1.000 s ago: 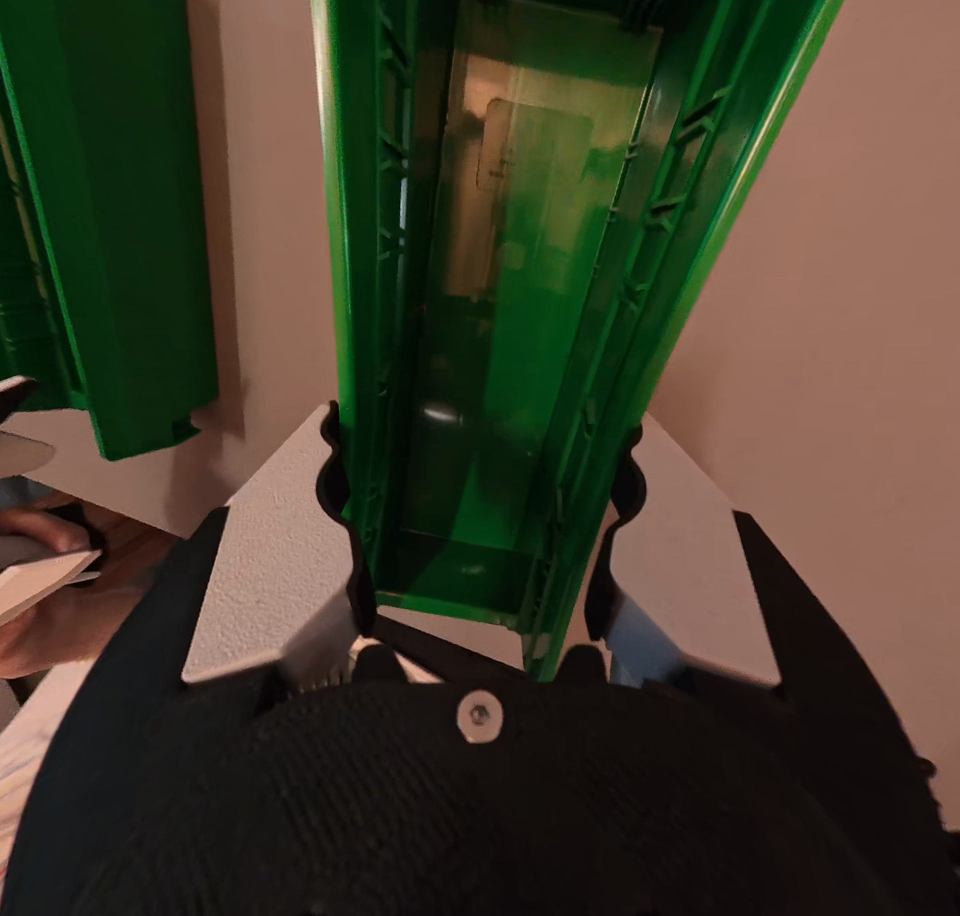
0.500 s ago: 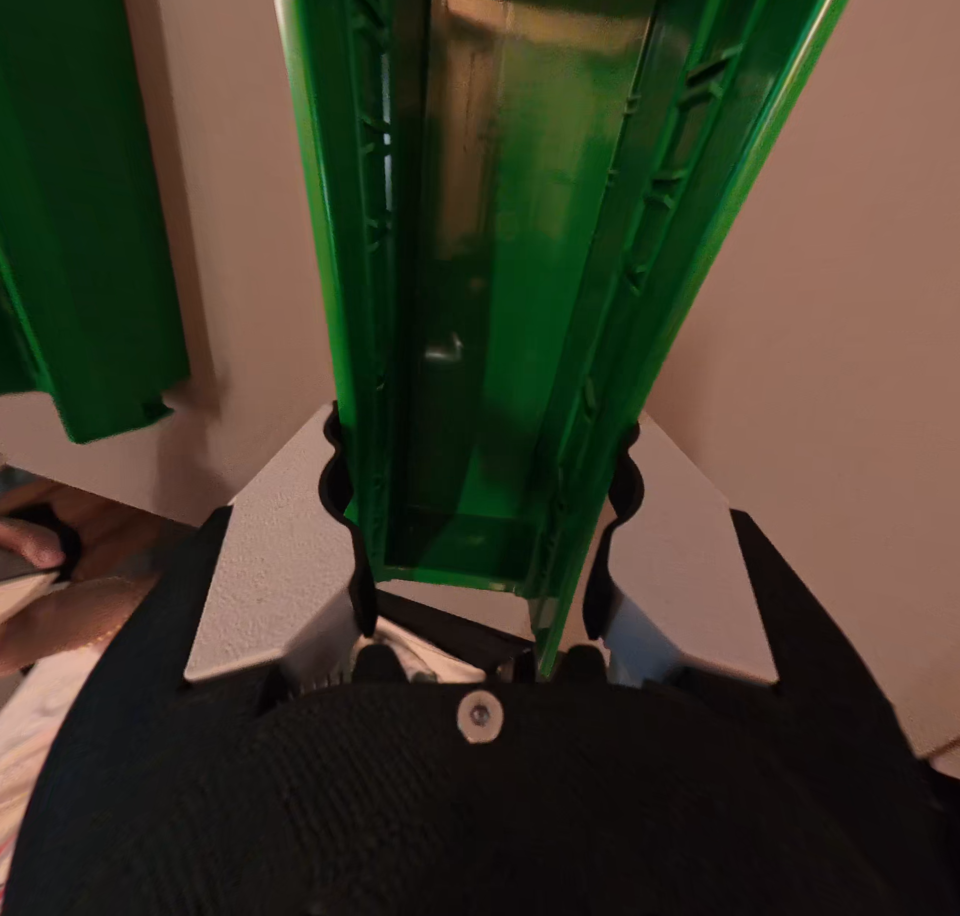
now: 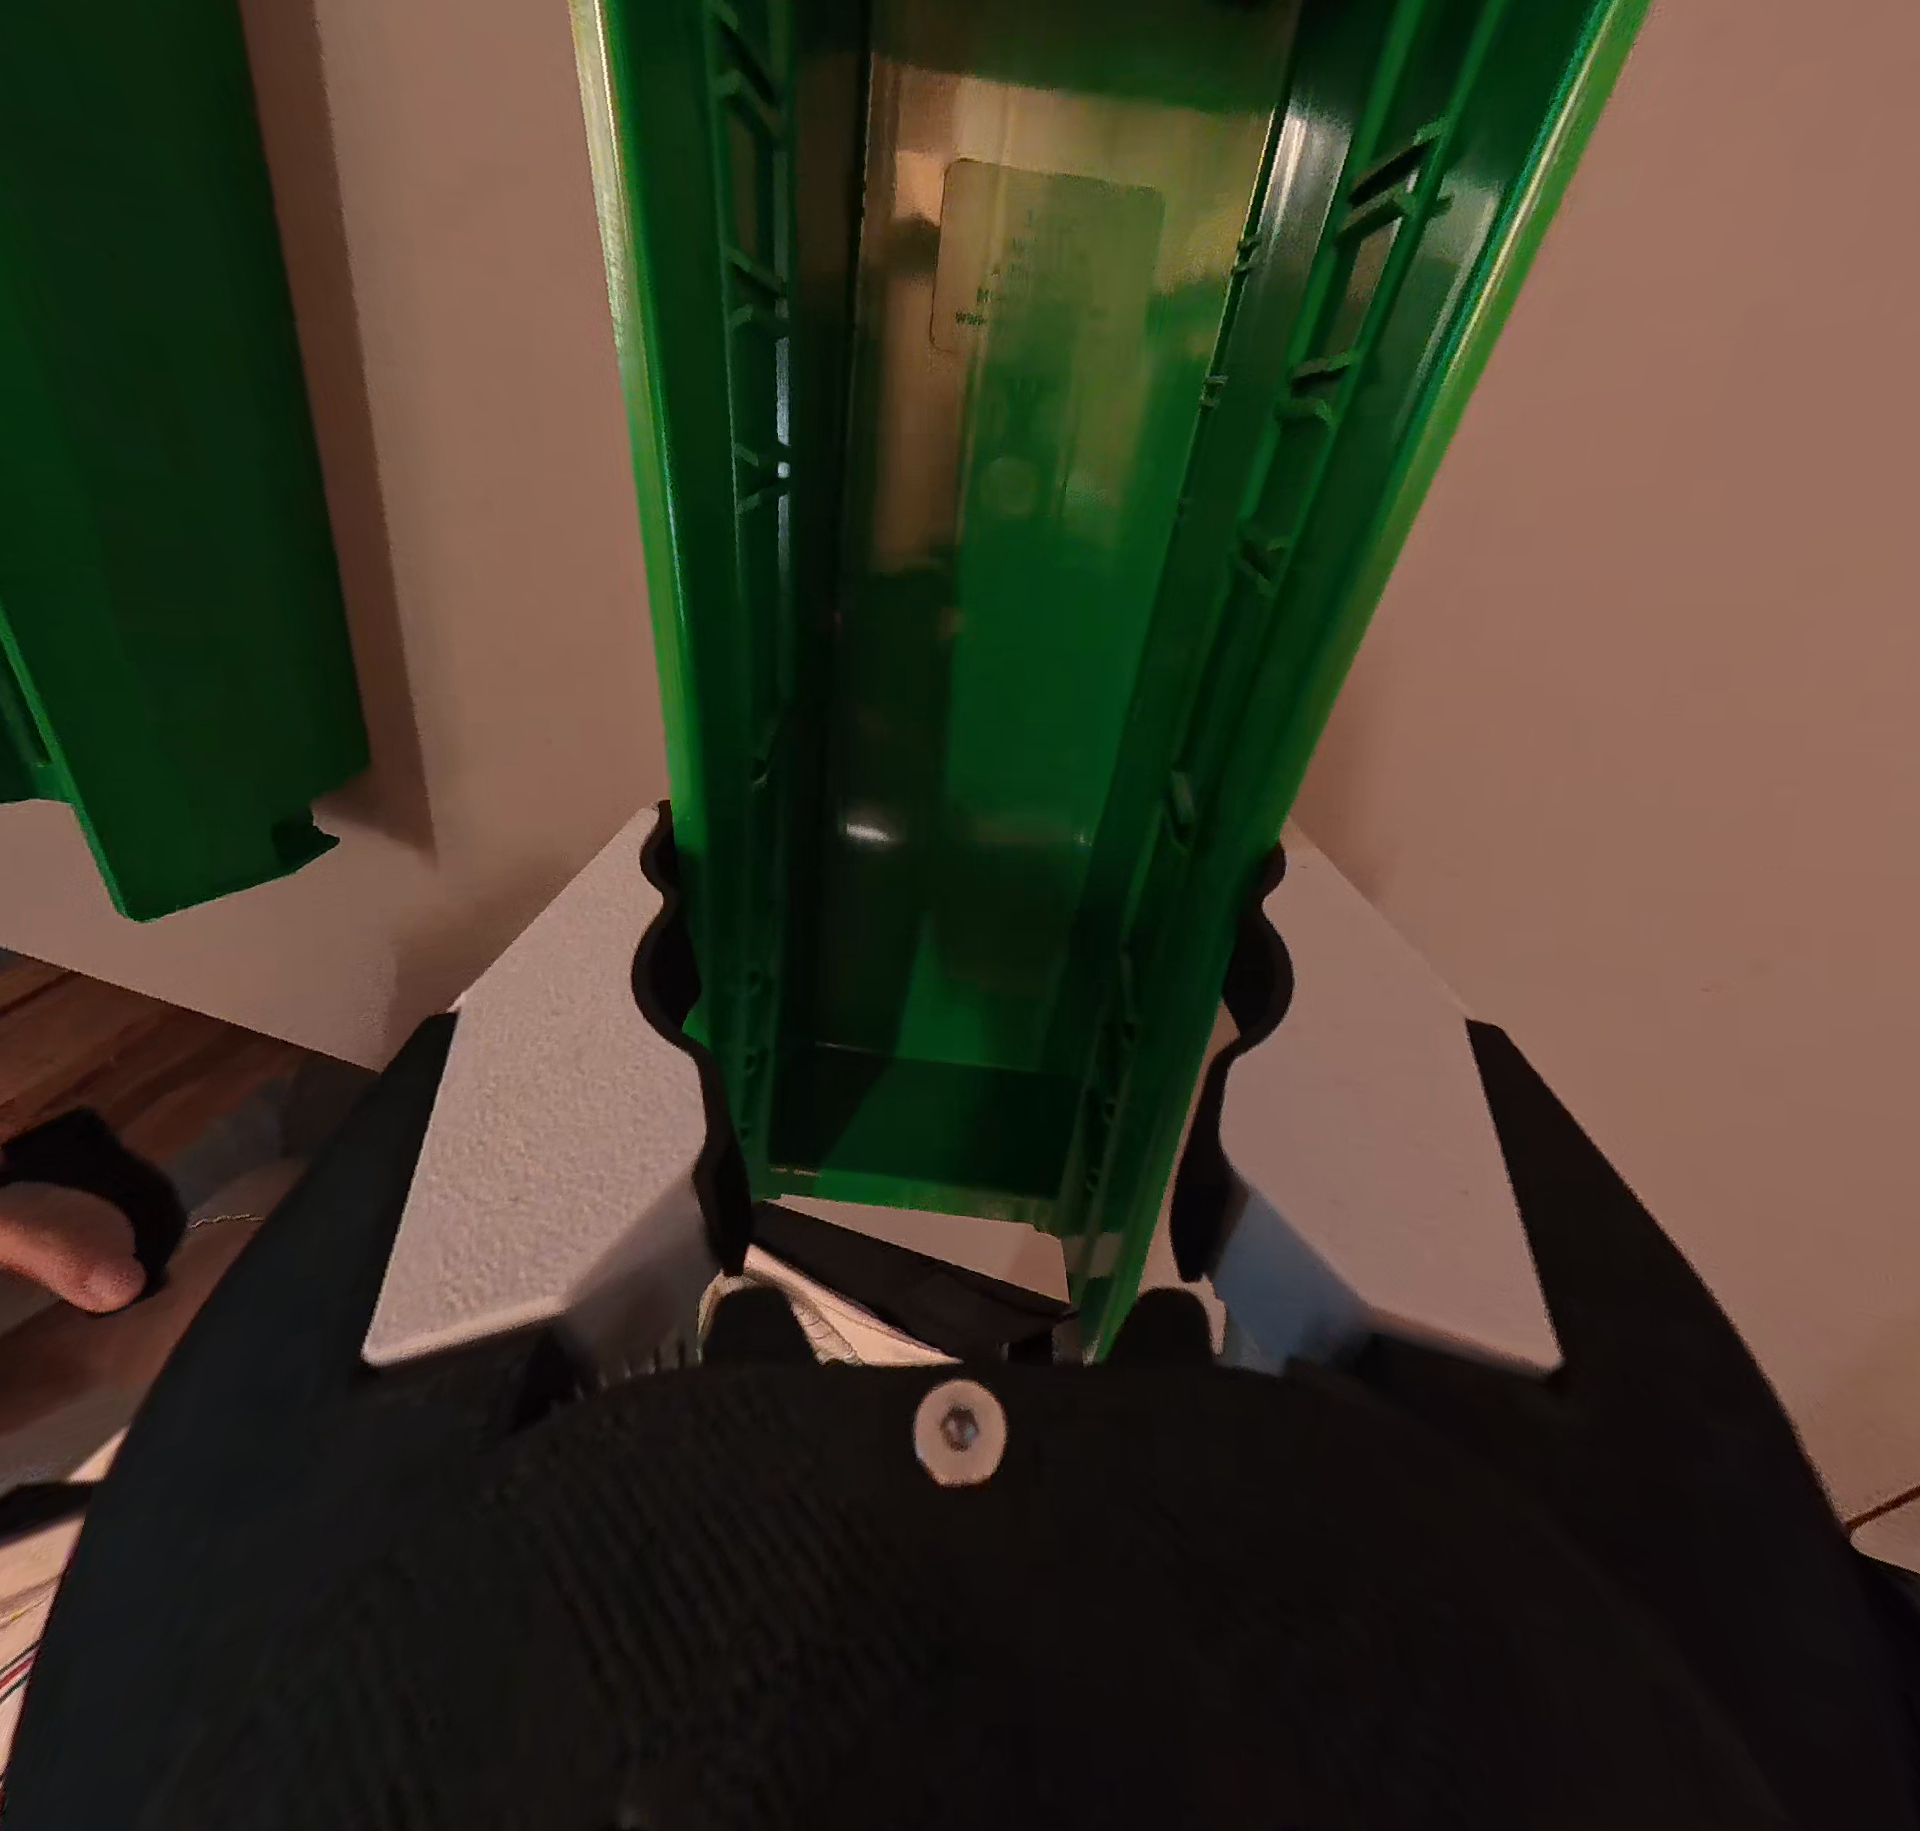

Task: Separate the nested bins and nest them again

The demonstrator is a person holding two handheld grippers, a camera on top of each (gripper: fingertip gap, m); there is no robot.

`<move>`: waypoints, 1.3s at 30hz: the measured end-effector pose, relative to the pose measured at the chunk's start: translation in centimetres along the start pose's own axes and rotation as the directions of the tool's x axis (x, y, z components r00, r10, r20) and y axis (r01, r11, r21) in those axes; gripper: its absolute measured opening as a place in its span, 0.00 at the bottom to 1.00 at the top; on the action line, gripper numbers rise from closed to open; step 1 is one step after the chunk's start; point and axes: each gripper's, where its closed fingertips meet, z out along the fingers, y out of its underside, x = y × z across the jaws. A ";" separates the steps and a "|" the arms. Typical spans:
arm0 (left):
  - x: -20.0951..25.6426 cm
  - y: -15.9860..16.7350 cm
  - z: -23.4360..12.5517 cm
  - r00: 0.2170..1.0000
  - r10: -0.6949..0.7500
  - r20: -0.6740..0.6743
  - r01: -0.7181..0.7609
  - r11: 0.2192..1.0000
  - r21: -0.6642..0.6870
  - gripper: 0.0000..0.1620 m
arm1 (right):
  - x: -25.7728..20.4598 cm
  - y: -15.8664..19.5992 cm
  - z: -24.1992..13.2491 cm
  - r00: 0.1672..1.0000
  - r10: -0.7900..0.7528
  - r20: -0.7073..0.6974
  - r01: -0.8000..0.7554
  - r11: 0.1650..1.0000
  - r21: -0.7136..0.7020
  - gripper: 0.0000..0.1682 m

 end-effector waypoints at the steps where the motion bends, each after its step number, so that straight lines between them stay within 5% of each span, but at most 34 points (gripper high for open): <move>1: 0.3 0.1 0.4 1.000 0.000 -0.014 0.000 1.000 -0.006 0.53 | 0.0 0.1 0.1 1.000 0.001 -0.003 -0.001 1.000 -0.004 0.63; 22: 2.0 0.7 4.4 0.989 -0.049 -0.138 0.040 0.997 -0.067 0.53 | 1.5 2.3 1.5 0.996 0.003 -0.086 -0.012 0.994 -0.104 0.72; 39: 2.3 1.0 5.2 0.985 -0.066 -0.161 0.054 0.995 -0.078 0.53 | 1.0 2.3 0.6 0.999 0.036 0.003 -0.035 0.995 -0.098 0.59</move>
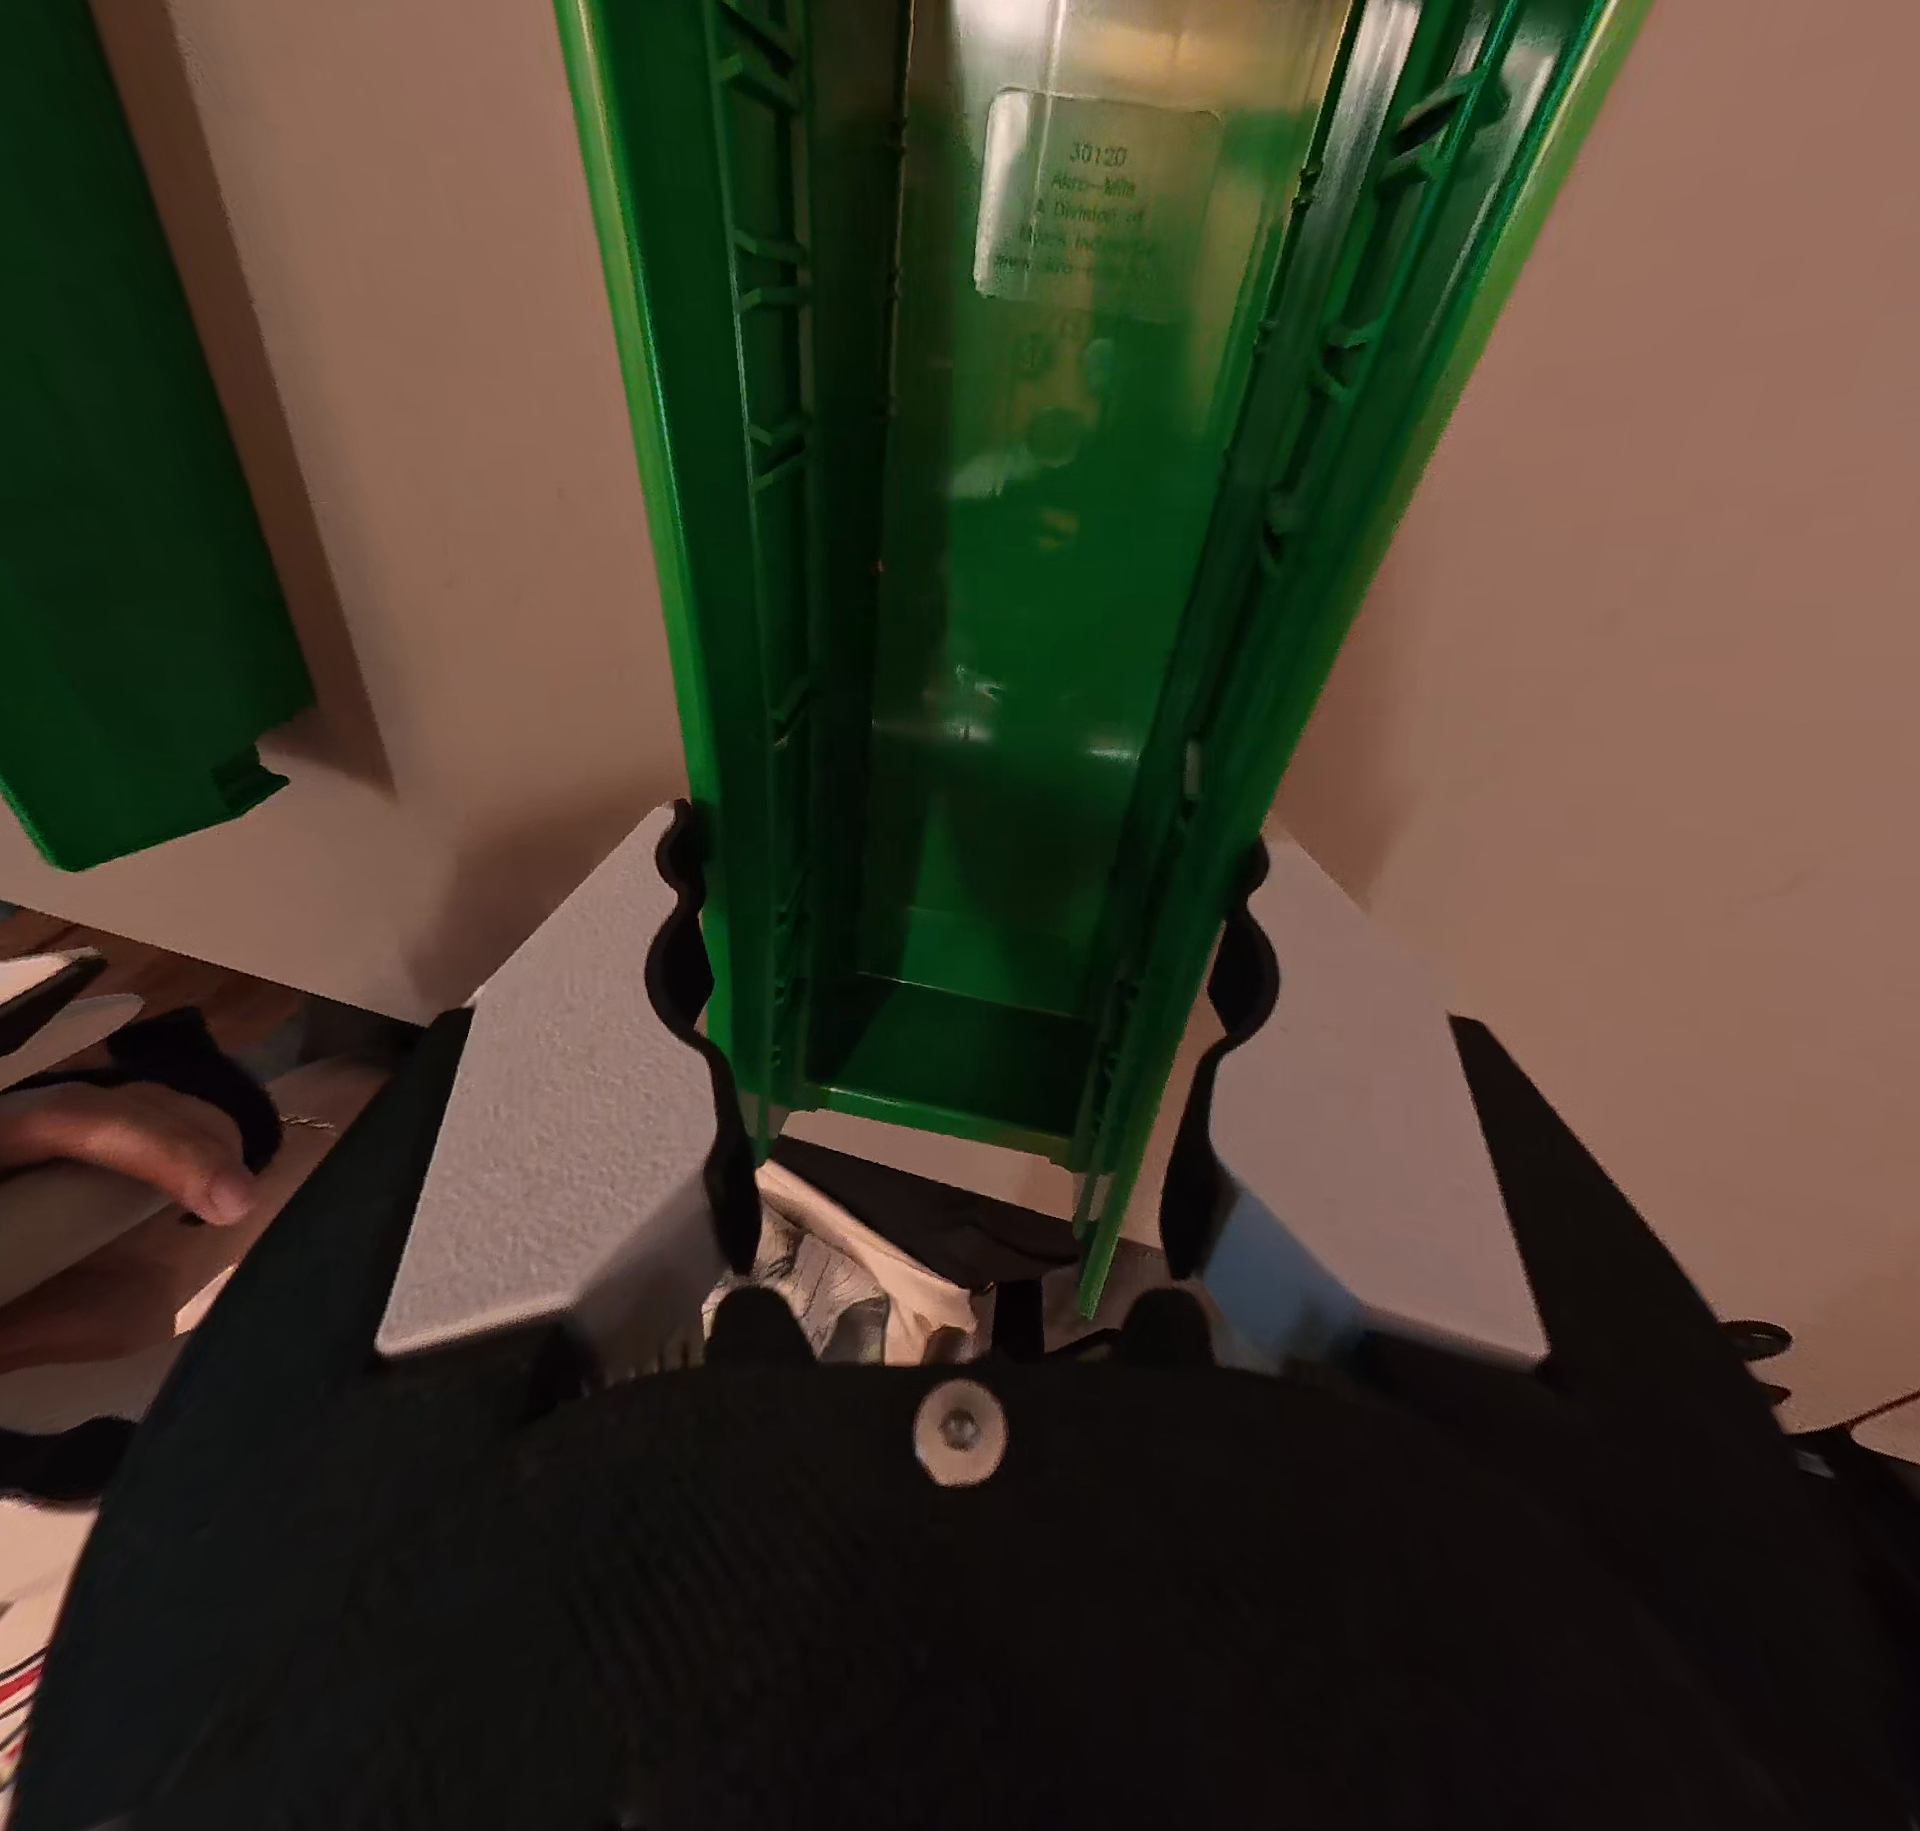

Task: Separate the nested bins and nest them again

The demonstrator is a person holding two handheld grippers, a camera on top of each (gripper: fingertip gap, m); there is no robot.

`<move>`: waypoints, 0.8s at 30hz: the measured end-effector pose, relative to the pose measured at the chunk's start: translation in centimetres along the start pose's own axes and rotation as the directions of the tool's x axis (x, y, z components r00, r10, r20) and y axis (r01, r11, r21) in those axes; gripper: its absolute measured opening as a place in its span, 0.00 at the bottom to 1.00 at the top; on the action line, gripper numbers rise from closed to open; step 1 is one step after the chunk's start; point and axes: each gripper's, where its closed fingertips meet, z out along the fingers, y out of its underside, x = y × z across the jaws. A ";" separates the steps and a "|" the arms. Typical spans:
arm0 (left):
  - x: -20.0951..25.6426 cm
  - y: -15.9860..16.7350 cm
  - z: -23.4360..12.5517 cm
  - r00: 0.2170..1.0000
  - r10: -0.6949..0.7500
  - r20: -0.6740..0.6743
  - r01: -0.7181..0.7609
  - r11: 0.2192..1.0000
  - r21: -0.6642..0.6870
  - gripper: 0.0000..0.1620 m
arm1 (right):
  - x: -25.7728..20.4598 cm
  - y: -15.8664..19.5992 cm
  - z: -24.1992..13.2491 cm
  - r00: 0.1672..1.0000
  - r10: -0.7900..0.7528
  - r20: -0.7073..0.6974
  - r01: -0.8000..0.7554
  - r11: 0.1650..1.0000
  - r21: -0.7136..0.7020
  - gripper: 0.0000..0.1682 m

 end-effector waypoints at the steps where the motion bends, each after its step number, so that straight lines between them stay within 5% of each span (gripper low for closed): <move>1: 0.0 0.1 0.1 1.000 -0.002 -0.003 0.002 1.000 -0.005 0.53 | -0.1 0.0 -0.1 1.000 0.001 0.010 -0.001 1.000 0.003 0.58; 9: -0.6 0.0 0.8 1.000 -0.024 -0.008 0.024 1.000 0.019 0.52 | -2.0 -1.2 -1.8 0.993 -0.035 0.114 0.029 0.998 0.055 0.59; 24: -1.3 -0.2 1.2 0.999 -0.034 -0.008 0.035 0.999 0.042 0.50 | -1.8 -1.0 -0.4 0.998 -0.048 0.047 0.047 0.999 0.021 0.65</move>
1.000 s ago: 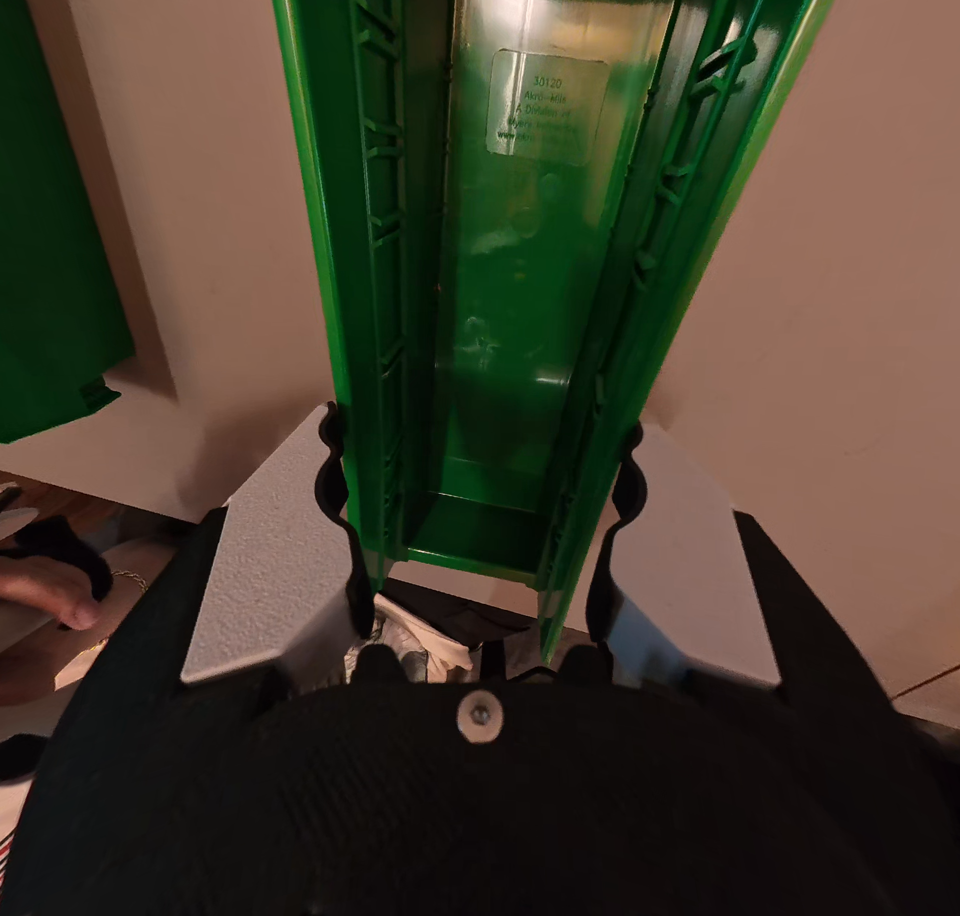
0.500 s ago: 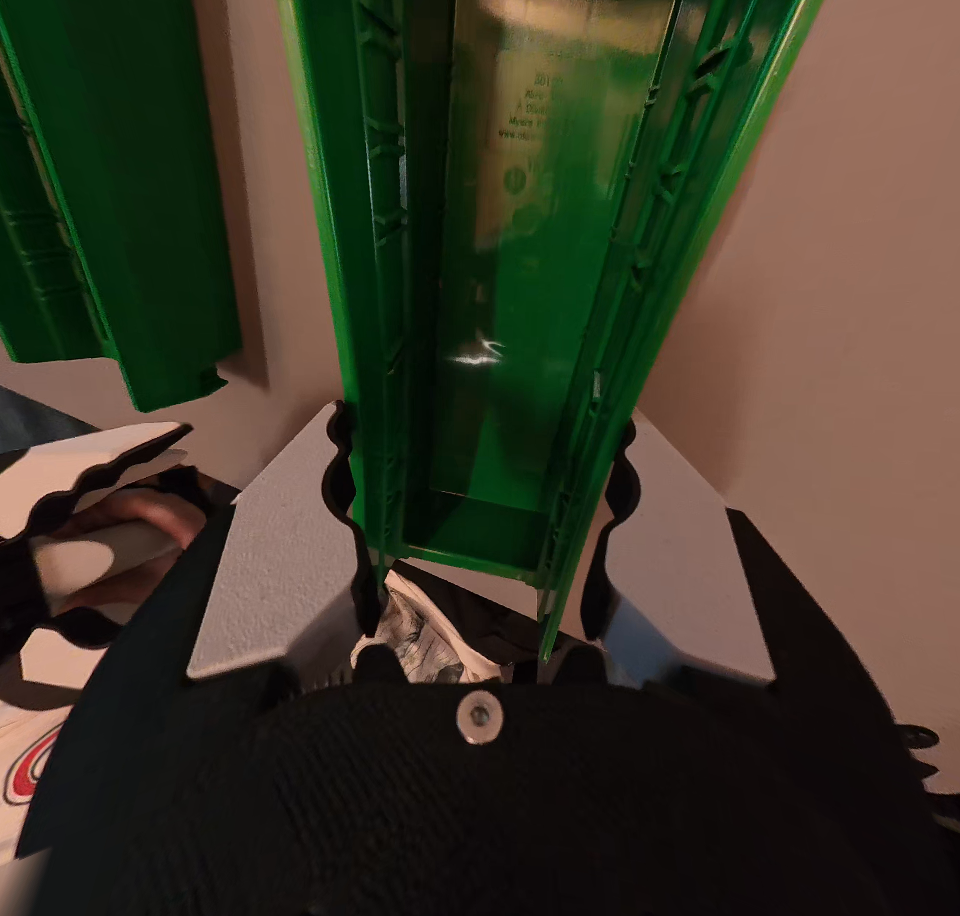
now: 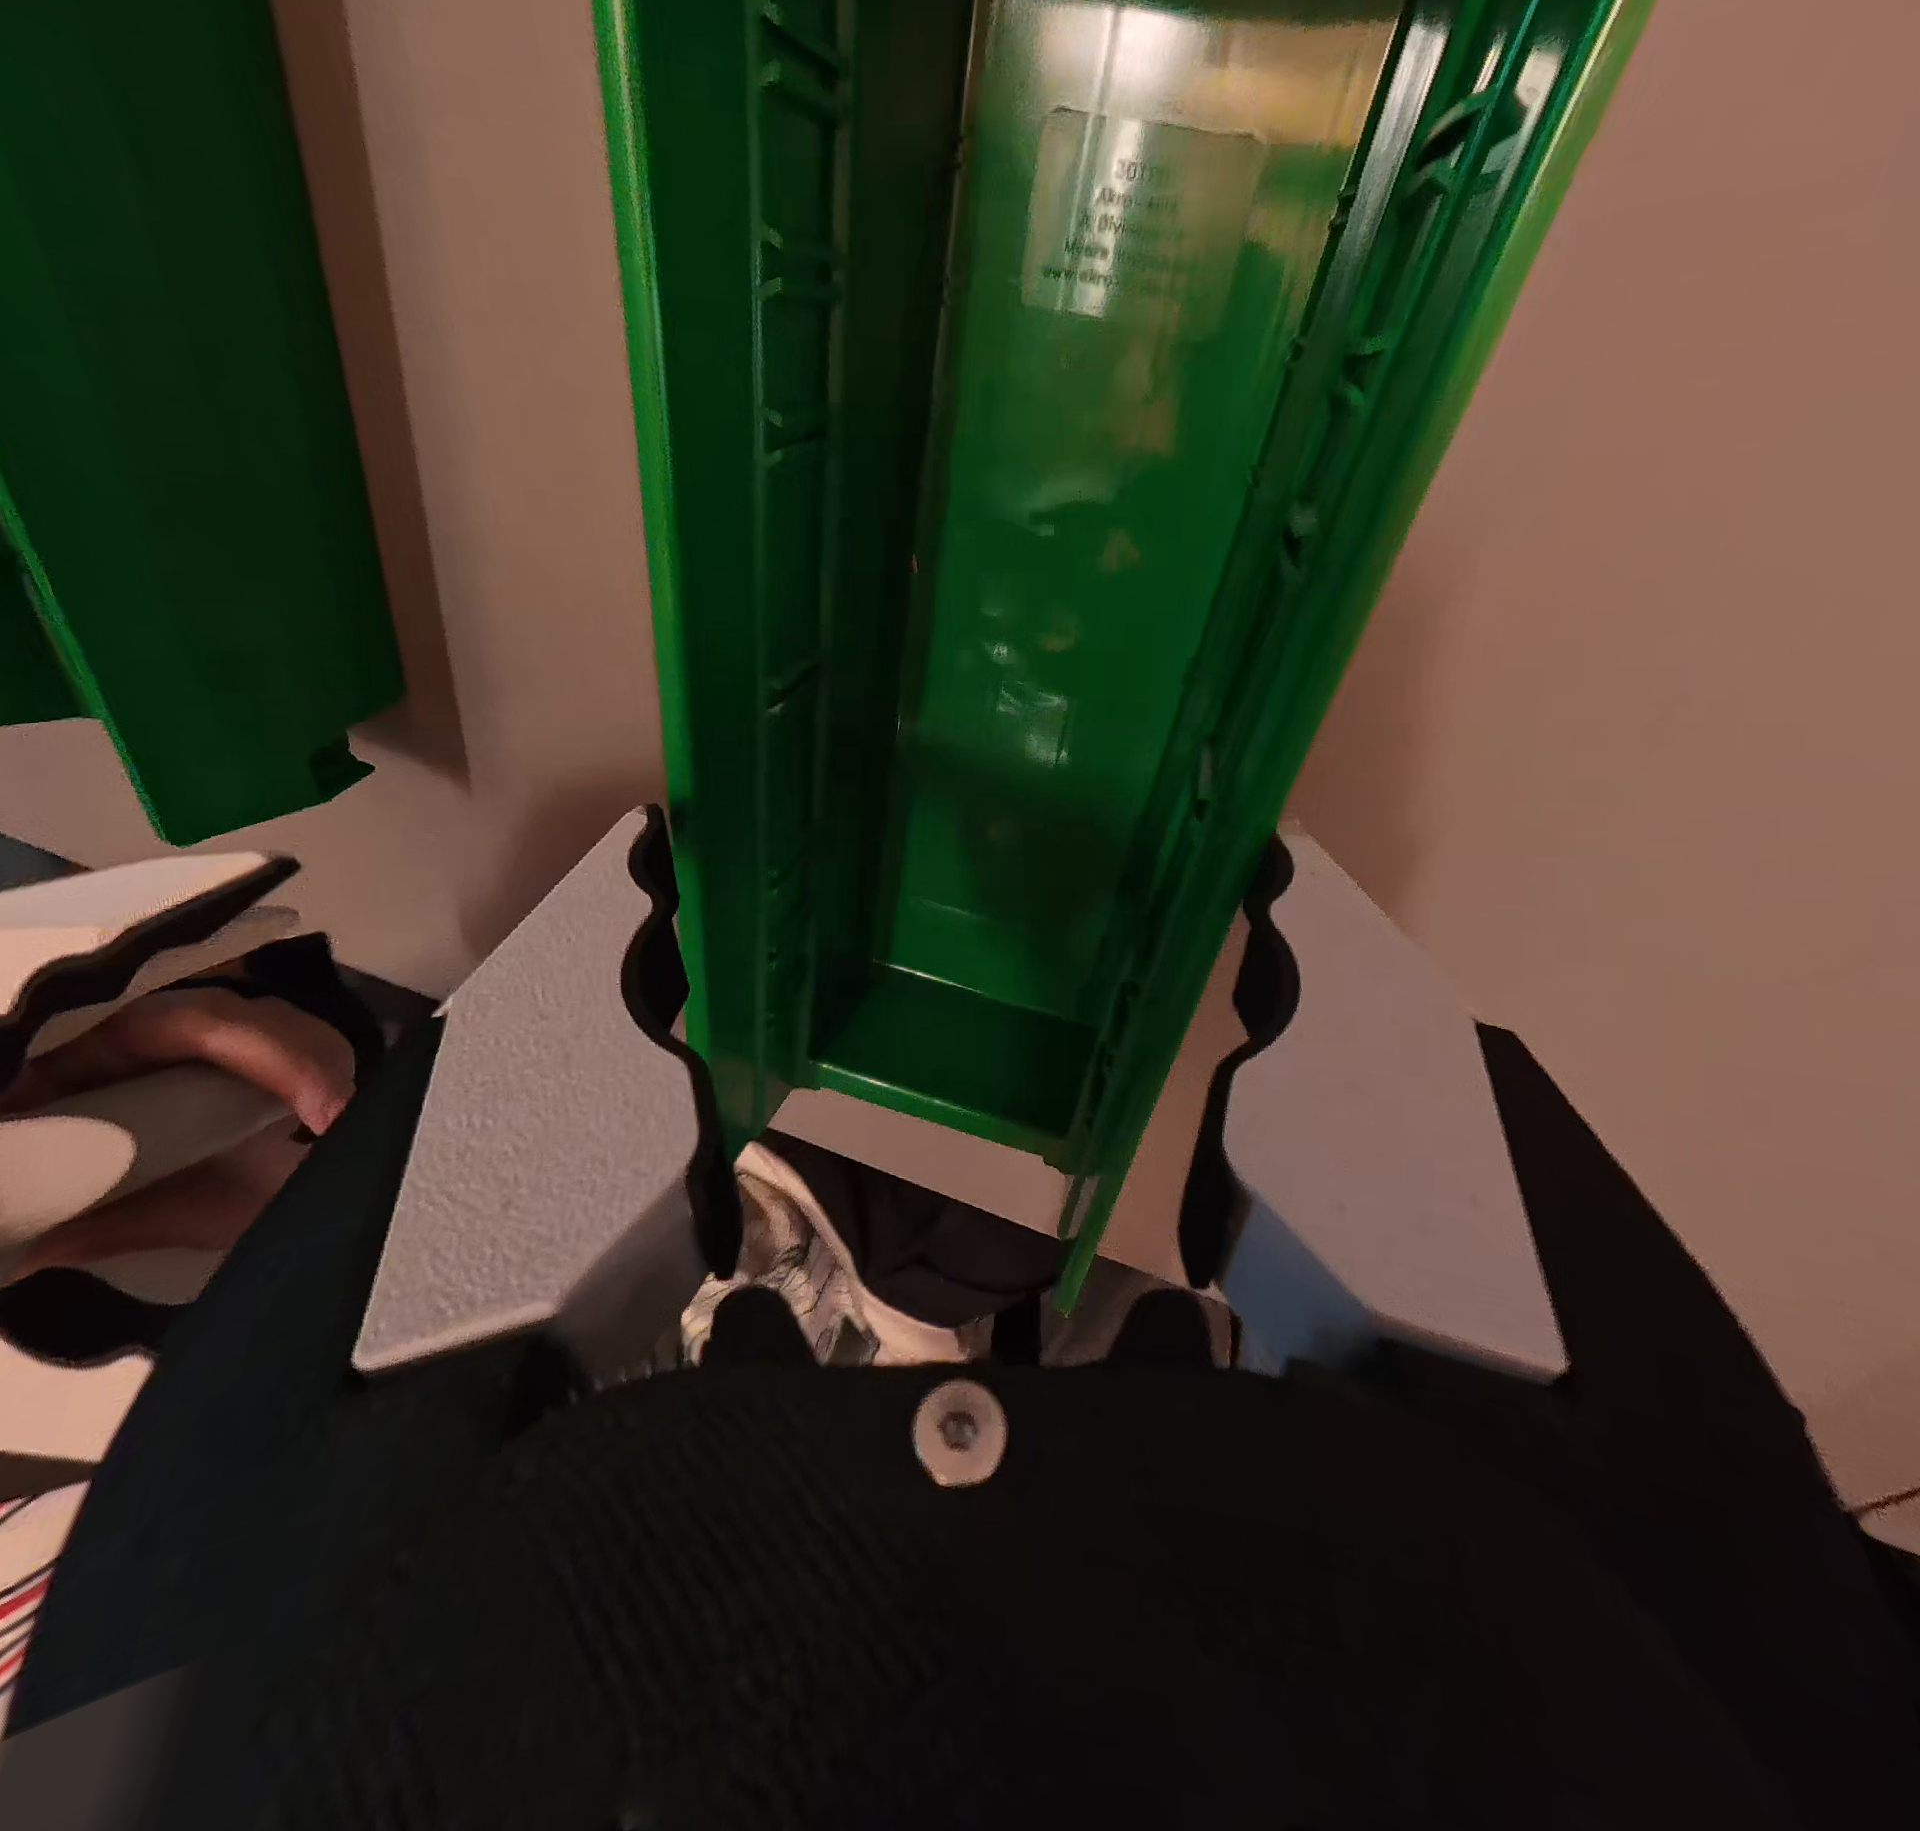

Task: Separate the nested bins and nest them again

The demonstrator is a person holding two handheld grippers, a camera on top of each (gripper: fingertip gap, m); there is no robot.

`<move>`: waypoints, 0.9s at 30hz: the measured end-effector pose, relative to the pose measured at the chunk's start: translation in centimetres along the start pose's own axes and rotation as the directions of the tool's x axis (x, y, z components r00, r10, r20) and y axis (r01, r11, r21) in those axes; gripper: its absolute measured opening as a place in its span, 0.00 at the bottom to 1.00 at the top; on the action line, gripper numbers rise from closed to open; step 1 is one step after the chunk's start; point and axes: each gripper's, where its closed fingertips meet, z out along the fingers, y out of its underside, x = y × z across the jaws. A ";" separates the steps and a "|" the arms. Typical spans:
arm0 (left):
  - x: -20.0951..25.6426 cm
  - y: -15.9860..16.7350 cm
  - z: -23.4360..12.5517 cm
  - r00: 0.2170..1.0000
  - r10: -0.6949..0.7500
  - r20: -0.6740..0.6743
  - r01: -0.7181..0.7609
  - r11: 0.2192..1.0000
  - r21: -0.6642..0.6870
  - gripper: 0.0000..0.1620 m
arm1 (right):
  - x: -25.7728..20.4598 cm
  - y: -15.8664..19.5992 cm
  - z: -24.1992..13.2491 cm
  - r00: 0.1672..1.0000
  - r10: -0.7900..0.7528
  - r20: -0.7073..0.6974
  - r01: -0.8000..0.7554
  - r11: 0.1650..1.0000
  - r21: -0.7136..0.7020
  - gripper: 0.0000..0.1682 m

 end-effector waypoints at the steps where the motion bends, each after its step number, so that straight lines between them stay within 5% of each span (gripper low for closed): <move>1: -0.1 0.0 0.0 1.000 0.002 0.002 -0.002 1.000 0.001 0.50 | -0.1 -0.1 -0.2 1.000 0.000 -0.011 0.000 1.000 0.018 0.66; 9: -0.2 0.2 -0.3 1.000 -0.018 -0.010 0.018 1.000 -0.004 0.50 | 0.0 -1.4 0.6 0.980 -0.055 -0.190 0.072 0.994 0.084 0.81; 12: -0.6 0.1 -0.5 1.000 -0.027 -0.006 0.027 1.000 -0.001 0.50 | 1.1 -1.5 0.9 0.955 -0.076 -0.288 0.096 0.994 0.057 0.74; 27: -1.1 1.1 0.5 0.993 -0.098 -0.059 0.096 0.994 -0.044 0.50 | 0.4 -0.7 1.2 0.994 -0.035 -0.101 0.040 0.998 0.048 0.68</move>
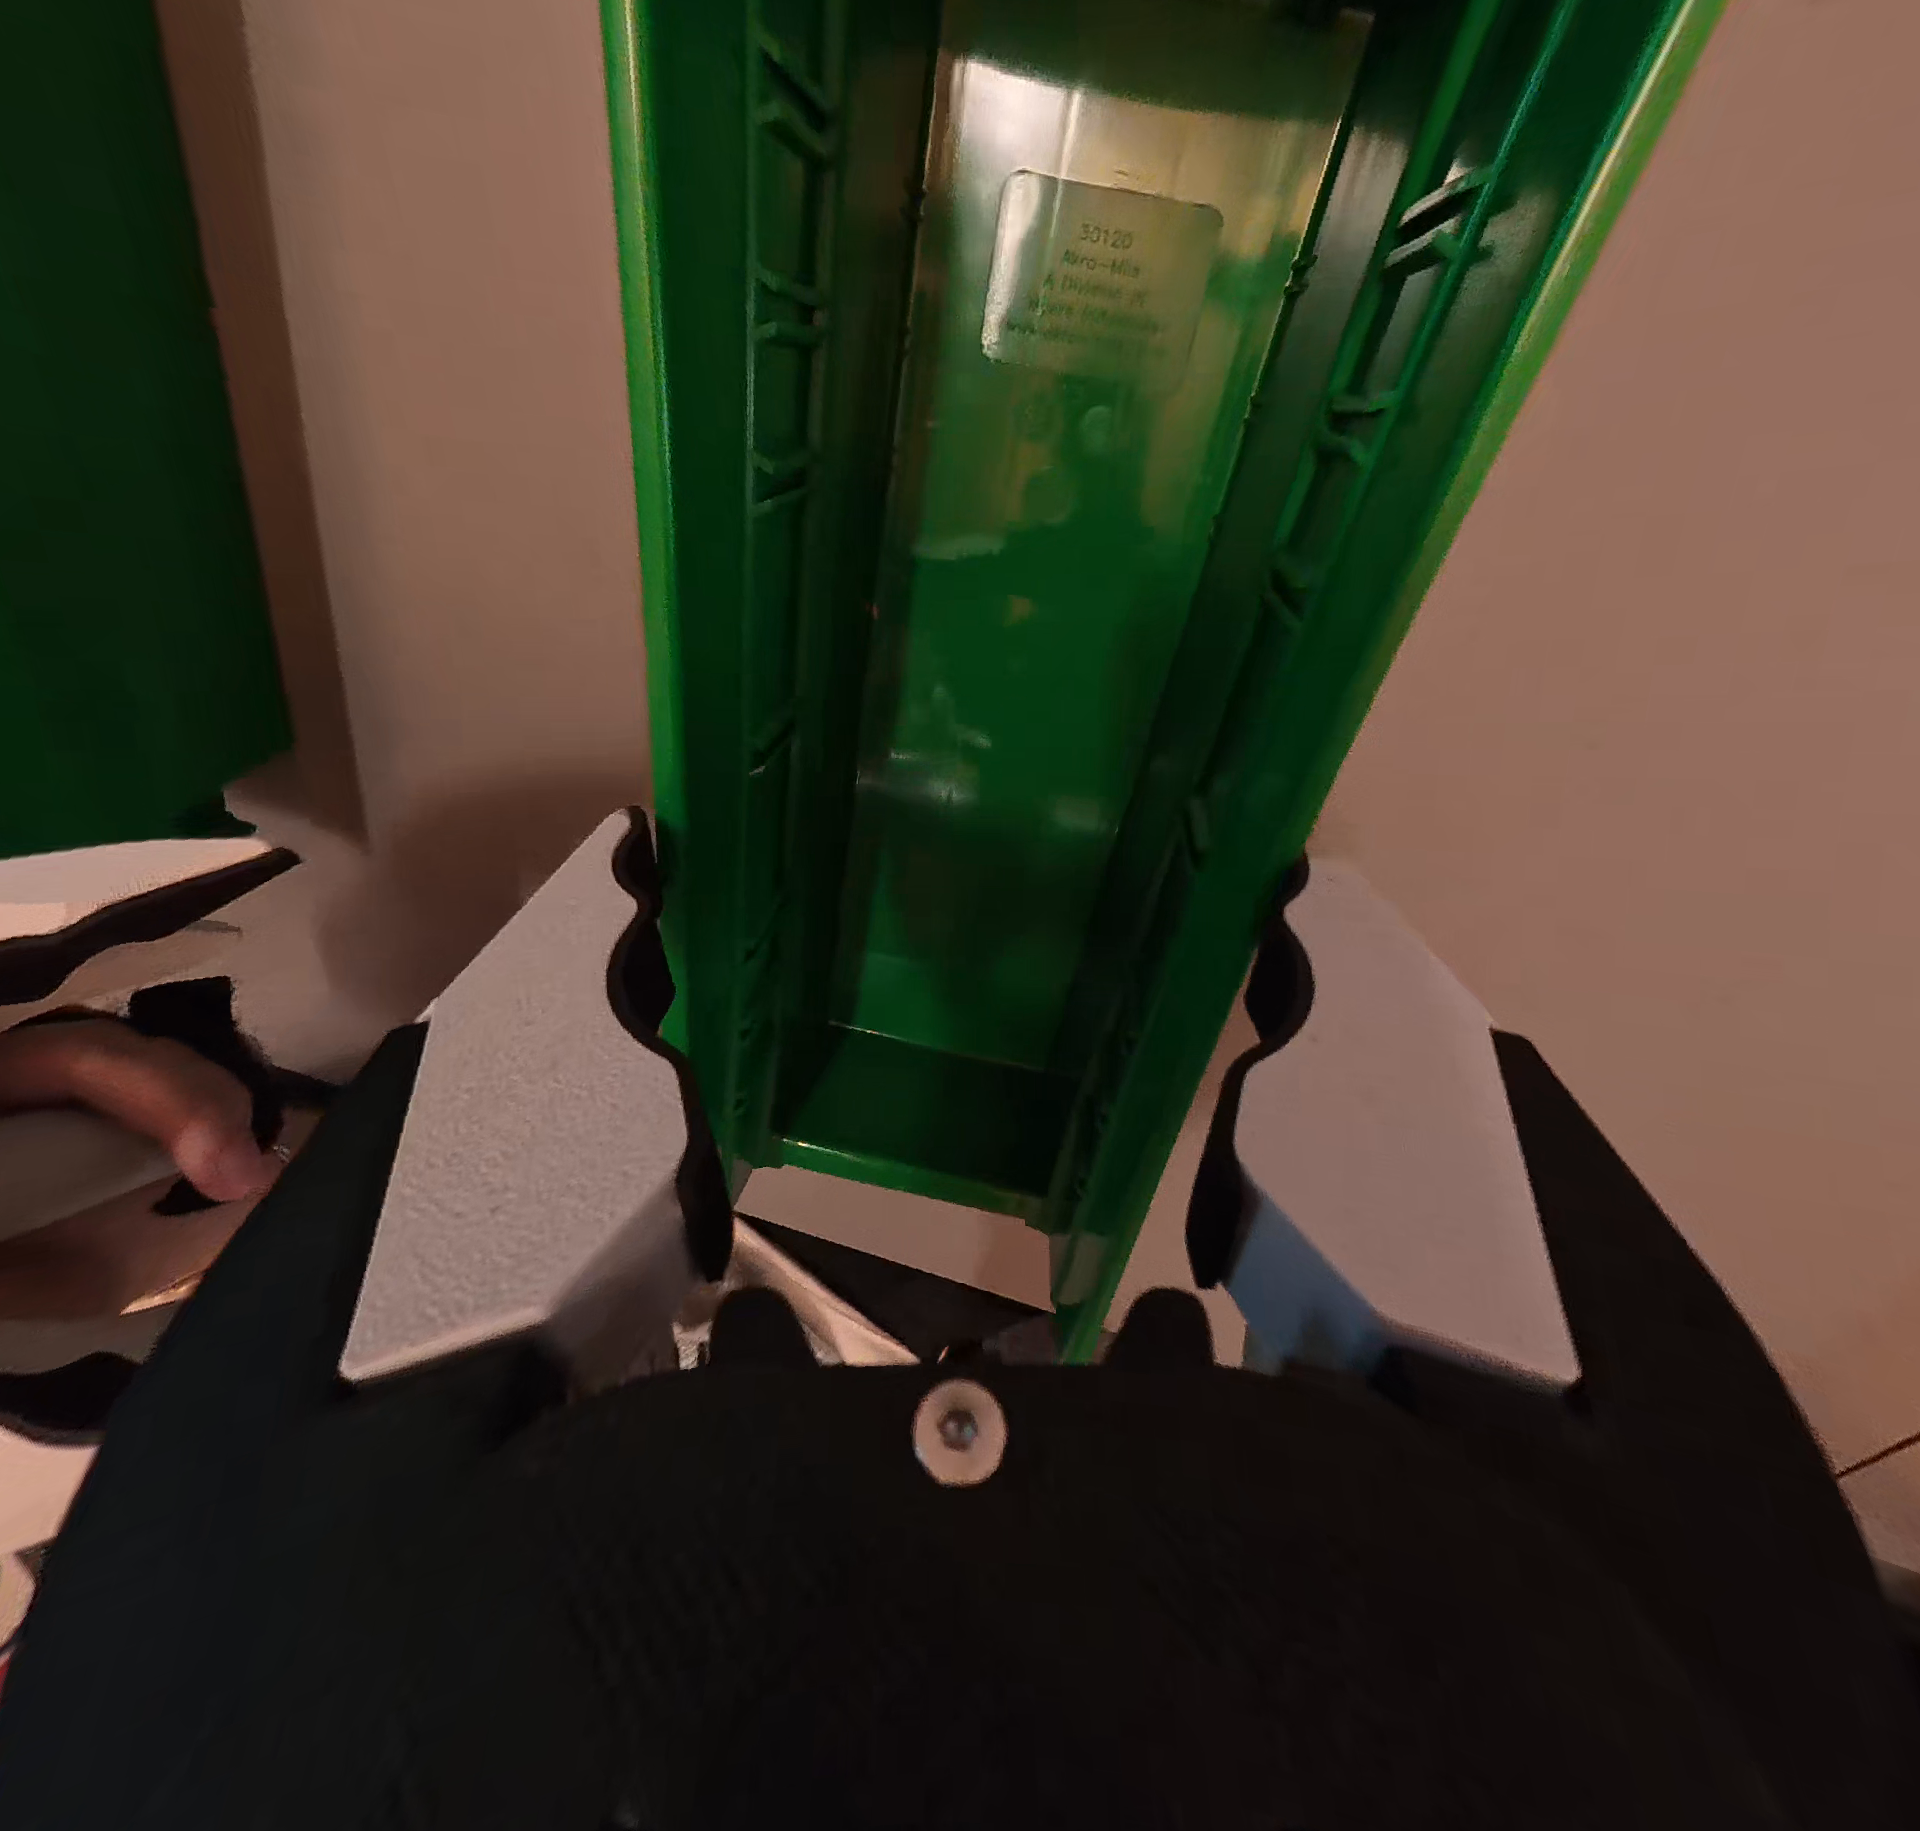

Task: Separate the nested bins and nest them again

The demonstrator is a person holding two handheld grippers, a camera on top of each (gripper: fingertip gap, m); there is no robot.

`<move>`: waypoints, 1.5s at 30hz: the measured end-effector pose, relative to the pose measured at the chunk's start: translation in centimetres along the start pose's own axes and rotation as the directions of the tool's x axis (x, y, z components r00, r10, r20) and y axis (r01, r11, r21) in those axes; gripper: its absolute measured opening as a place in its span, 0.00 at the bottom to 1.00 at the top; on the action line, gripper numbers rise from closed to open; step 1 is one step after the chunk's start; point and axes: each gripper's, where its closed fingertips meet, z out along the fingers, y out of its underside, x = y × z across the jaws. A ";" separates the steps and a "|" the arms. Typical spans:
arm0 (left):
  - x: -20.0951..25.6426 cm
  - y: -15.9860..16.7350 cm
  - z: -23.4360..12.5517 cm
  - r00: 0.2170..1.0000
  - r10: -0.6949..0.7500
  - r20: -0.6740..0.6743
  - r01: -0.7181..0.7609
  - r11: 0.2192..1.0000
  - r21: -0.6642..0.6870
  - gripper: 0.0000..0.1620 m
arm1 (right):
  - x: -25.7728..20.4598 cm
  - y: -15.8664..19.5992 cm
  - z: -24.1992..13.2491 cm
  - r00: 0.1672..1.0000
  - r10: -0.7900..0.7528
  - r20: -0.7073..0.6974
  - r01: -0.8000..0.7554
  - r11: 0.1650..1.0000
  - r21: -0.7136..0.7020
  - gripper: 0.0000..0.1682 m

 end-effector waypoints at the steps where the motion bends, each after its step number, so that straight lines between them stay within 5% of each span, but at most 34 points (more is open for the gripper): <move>1: 0.2 -0.2 -0.2 1.000 0.010 0.004 -0.011 1.000 0.008 0.50 | 0.0 0.0 -0.1 1.000 -0.005 0.001 0.005 1.000 0.000 0.66; 10: 0.3 -1.5 -2.4 0.986 0.116 0.119 -0.122 0.991 0.048 0.50 | -0.8 0.2 -0.2 1.000 -0.021 -0.011 0.020 1.000 -0.006 0.65; 20: 1.4 -1.5 -2.4 0.985 0.138 0.106 -0.143 0.989 0.042 0.50 | -0.6 0.5 -0.7 1.000 0.005 0.018 -0.006 1.000 0.009 0.60; 29: 0.7 -1.6 -2.2 0.991 0.099 0.085 -0.104 0.993 0.054 0.50 | -0.2 -0.1 -0.5 0.995 0.056 0.078 -0.060 0.997 0.050 0.66; 36: 0.8 -1.1 -1.7 0.993 0.096 0.074 -0.099 0.994 0.037 0.50 | 0.0 -1.0 -1.8 0.997 0.040 -0.062 -0.033 0.993 0.112 0.67; 41: 1.2 -0.9 -1.6 0.992 0.106 0.071 -0.108 0.994 0.028 0.50 | 0.1 0.8 -0.3 0.991 0.024 -0.132 -0.025 1.000 -0.005 0.74; 45: 1.0 -1.0 -1.7 0.993 0.096 0.071 -0.099 0.995 0.031 0.50 | 0.2 0.6 -0.4 0.989 0.011 -0.147 -0.011 1.000 0.006 0.70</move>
